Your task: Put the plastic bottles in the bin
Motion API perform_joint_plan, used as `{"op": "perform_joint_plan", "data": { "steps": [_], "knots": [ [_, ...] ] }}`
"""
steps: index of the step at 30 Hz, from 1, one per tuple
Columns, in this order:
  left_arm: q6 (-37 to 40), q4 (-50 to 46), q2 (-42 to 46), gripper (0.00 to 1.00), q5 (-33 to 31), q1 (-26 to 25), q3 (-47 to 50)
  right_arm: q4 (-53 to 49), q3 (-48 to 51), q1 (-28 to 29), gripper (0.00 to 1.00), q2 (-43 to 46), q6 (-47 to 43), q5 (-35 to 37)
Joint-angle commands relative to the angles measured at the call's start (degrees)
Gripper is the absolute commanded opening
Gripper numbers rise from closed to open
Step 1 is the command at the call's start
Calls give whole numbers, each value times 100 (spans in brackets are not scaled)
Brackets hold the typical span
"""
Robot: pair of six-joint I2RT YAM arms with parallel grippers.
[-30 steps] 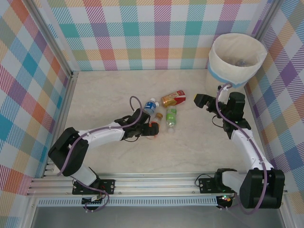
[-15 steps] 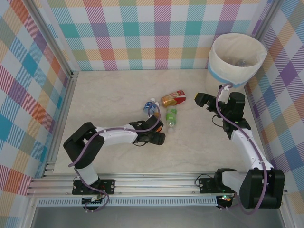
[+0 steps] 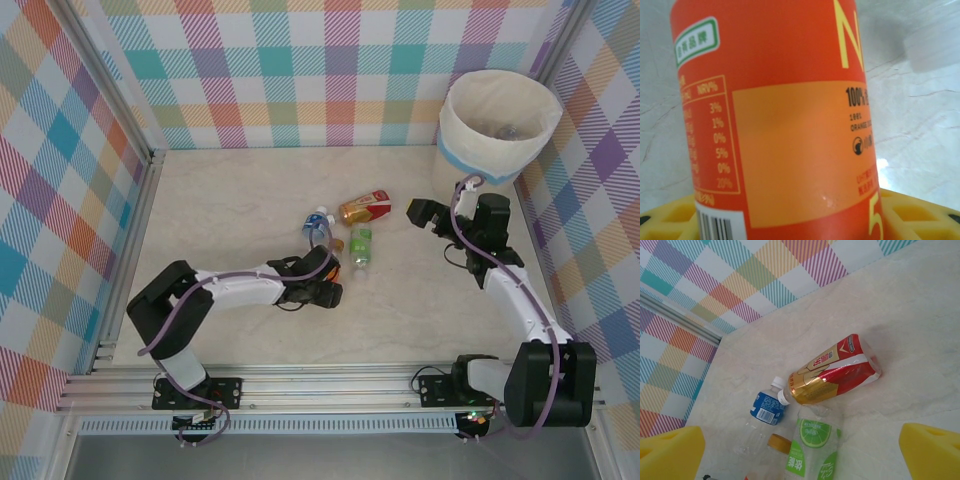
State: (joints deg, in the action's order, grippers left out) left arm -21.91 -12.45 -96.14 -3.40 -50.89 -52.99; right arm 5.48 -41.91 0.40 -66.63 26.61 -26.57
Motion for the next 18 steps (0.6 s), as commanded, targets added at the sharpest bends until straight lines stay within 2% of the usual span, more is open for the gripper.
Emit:
{"op": "perform_joint_plan", "data": {
  "steps": [1,7,13,18],
  "knots": [
    [150,580,609,43,275,-26,240,188,-63,72,100,-67,46,-417],
    [-207,1511,1105,42,442,54,509,561,-32,470,100,-287,138,-816],
    [-263,2189,938,42,718,89,322,1350,-154,1011,100,-882,1148,-1004],
    [-80,2720,879,42,744,89,317,1729,-417,1315,100,-1274,1634,-929]
  ]
}}
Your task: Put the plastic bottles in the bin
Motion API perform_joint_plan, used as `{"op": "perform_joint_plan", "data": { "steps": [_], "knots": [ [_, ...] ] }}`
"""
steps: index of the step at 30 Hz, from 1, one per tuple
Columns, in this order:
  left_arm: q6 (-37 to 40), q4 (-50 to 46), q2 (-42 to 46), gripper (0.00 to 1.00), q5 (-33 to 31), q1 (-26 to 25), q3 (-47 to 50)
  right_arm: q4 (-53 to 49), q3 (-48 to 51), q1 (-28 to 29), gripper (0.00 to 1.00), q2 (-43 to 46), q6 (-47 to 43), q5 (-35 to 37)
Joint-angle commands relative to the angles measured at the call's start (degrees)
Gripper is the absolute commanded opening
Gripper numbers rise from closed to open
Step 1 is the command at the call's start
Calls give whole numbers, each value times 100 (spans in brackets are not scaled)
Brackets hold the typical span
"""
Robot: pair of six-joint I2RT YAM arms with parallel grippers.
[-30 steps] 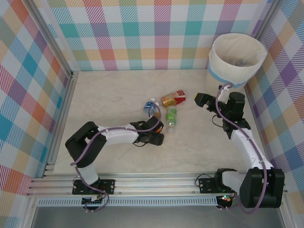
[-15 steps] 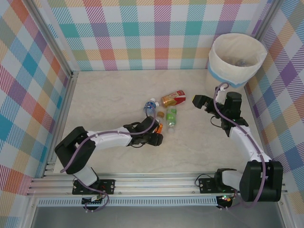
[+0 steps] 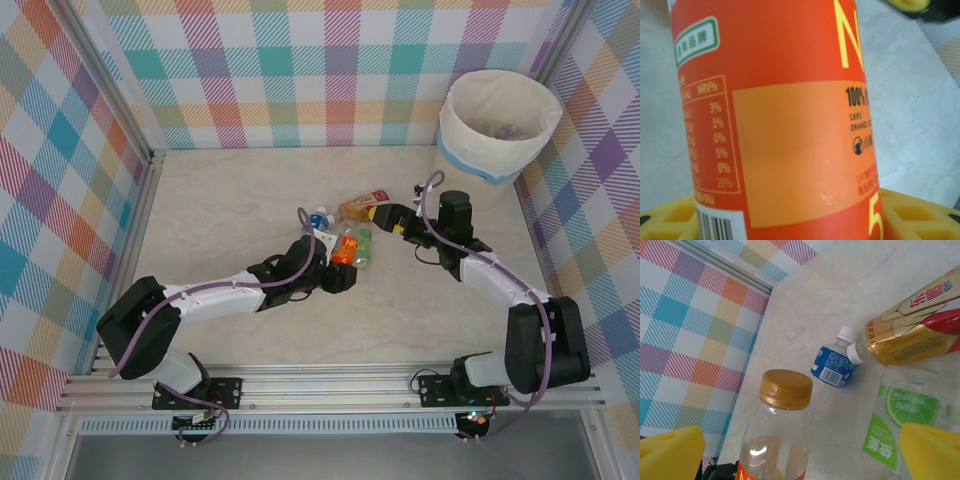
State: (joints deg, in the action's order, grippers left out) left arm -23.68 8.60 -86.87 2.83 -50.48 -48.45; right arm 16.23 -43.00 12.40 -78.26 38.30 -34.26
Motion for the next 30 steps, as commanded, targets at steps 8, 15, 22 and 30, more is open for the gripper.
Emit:
{"op": "perform_joint_plan", "data": {
  "steps": [8,15,22,30],
  "knots": [
    [170,766,-115,41,236,51,-209,749,-852,509,99,-872,687,-229],
    [187,817,-120,41,341,52,-198,562,-1124,666,72,-1269,731,-186],
    [266,669,-50,44,349,73,-157,635,-1027,673,51,-1171,677,-120],
    [-17,748,128,85,363,372,-30,387,-1121,674,24,-882,354,176]
  ]
}}
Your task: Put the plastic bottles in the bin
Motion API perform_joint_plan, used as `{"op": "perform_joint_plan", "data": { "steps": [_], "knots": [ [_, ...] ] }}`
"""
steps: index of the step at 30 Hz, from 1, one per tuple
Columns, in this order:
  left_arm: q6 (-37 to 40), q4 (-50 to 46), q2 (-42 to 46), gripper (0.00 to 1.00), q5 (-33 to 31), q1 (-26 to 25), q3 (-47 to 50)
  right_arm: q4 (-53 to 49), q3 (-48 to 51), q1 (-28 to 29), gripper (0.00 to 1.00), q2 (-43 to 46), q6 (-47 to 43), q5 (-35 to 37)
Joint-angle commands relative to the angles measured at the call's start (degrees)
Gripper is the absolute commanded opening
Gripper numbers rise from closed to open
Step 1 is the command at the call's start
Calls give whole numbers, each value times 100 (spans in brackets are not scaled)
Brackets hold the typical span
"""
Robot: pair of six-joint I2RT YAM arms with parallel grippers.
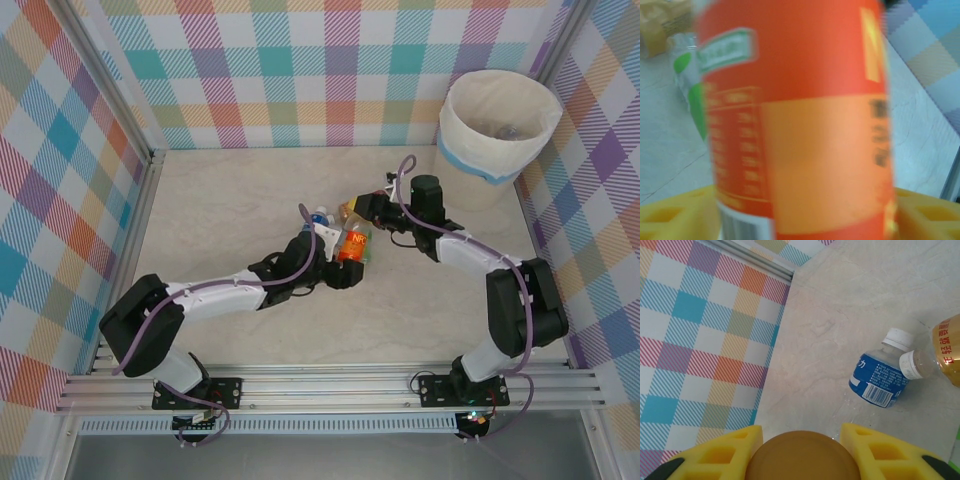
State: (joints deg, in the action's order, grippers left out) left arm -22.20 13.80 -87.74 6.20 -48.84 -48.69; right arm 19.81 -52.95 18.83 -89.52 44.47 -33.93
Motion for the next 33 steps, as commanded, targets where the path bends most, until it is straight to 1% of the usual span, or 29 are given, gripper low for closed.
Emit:
{"op": "perform_joint_plan", "data": {
  "steps": [1,3,5,8,10,14,17,20,22,27,31,33],
  "knots": [
    [-226,296,274,89,73,262,53,-13,-143,24,22,288,-303,226],
    [-307,395,412,97,75,340,174,-123,-195,0,19,385,-388,409],
    [-313,559,599,100,60,386,356,-272,-264,-59,16,490,-439,667],
    [-293,905,895,100,-104,418,711,-471,-368,-211,11,575,-348,1125],
    [-295,994,1080,100,-338,428,887,-492,-446,-340,11,597,-334,1321],
    [-330,839,1421,100,-966,454,1098,-460,-781,-754,11,627,-245,1642],
    [-487,714,1641,100,-1558,471,1274,-186,-1081,-1100,11,624,-35,1893],
    [-647,693,1858,100,-1946,496,1497,191,-1345,-1372,12,572,79,2262],
    [-750,694,1981,100,-2069,498,1634,372,-1544,-1513,12,493,104,2515],
    [-923,609,2247,100,-2265,516,1851,599,-2340,-1899,12,49,146,2797],
    [-967,519,2363,100,-2366,525,1917,860,-2877,-2152,12,-303,473,3021],
    [-991,518,2367,100,-2406,538,1933,1072,-3059,-2219,12,-442,553,3279]
  ]
}}
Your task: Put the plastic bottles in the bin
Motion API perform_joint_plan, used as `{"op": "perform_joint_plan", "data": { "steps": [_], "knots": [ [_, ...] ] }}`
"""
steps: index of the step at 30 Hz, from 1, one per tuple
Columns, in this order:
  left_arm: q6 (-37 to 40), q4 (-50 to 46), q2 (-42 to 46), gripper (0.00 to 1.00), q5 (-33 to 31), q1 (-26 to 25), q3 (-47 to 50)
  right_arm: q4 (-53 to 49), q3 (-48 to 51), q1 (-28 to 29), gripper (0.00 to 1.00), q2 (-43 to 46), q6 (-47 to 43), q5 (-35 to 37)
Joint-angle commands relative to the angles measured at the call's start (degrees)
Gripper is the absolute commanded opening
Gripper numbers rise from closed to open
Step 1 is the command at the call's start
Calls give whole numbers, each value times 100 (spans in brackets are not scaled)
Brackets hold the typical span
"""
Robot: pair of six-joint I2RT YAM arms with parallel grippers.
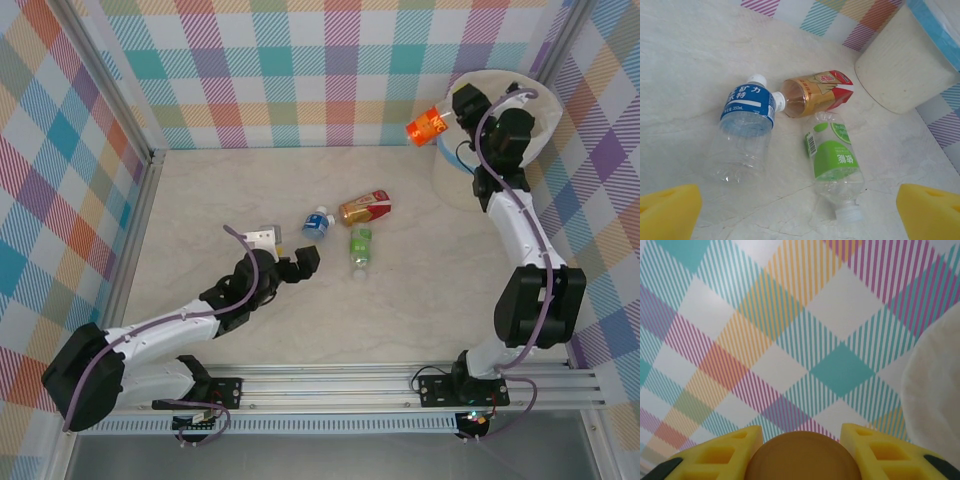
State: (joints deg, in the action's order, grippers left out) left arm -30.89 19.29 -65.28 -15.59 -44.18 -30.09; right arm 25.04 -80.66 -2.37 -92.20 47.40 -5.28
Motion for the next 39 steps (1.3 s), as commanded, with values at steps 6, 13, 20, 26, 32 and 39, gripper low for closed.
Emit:
{"op": "perform_joint_plan", "data": {
  "steps": [6,13,20,26,32,39],
  "knots": [
    [-219,12,53,100,-223,87,64,1431,-425,-140,11,-479,201,1685],
    [-378,22,24,100,-154,85,86,2140,-586,-257,11,-984,512,2742],
    [-435,-28,48,100,-224,86,135,2663,-643,-301,14,-1346,534,3546],
    [-781,-848,-58,100,-854,116,-49,2713,-624,-361,19,-1494,-8,3497],
    [-907,-1381,-243,100,-950,274,-285,1816,-682,-363,36,-1314,-192,3187],
    [-1014,-1545,-369,100,-828,409,-388,276,-952,-354,67,-983,-658,3167]
  ]
}}
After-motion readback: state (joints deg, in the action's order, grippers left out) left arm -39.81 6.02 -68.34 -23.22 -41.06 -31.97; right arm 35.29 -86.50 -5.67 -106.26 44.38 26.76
